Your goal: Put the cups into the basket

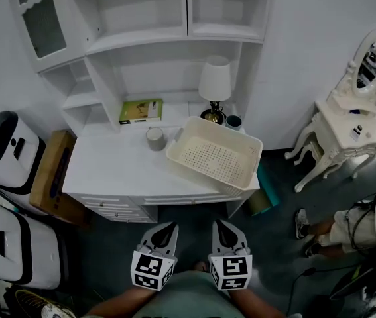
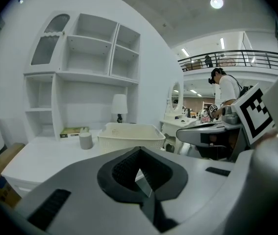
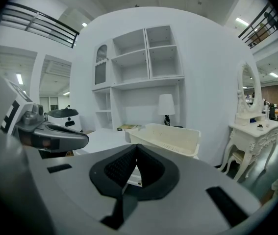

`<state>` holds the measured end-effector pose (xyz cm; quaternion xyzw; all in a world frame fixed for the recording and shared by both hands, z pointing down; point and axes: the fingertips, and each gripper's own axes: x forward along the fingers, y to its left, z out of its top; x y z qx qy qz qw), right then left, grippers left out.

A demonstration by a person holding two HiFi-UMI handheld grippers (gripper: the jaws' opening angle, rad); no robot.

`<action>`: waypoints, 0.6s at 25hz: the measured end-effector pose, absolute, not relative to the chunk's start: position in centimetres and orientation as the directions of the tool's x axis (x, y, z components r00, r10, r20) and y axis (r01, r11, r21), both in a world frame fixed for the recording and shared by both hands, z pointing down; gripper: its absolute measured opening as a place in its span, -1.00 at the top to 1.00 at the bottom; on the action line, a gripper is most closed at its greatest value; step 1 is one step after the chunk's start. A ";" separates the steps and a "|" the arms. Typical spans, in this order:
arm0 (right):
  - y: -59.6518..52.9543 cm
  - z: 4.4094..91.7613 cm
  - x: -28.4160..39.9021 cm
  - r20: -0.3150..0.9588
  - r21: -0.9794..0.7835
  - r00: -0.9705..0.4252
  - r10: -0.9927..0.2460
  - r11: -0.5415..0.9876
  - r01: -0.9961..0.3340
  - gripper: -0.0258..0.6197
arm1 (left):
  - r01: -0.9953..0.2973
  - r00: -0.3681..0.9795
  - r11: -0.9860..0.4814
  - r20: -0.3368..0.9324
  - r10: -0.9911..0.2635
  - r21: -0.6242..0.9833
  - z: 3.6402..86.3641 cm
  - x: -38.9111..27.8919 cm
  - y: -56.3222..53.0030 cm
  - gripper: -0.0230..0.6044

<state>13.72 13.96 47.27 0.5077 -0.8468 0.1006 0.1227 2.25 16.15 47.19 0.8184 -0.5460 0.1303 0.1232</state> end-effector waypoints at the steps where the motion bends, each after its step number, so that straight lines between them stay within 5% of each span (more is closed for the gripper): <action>1: 13.8 47.2 13.8 0.308 -0.048 -0.458 -0.834 0.467 -0.883 0.88 | -0.928 0.365 -0.369 0.349 -0.863 0.058 47.2 2.3 16.0 0.90; 15: 11.3 47.8 14.0 0.327 -0.034 -0.433 -0.840 0.447 -0.894 0.88 | -0.922 0.381 -0.382 0.344 -0.858 0.067 47.5 2.4 13.2 0.91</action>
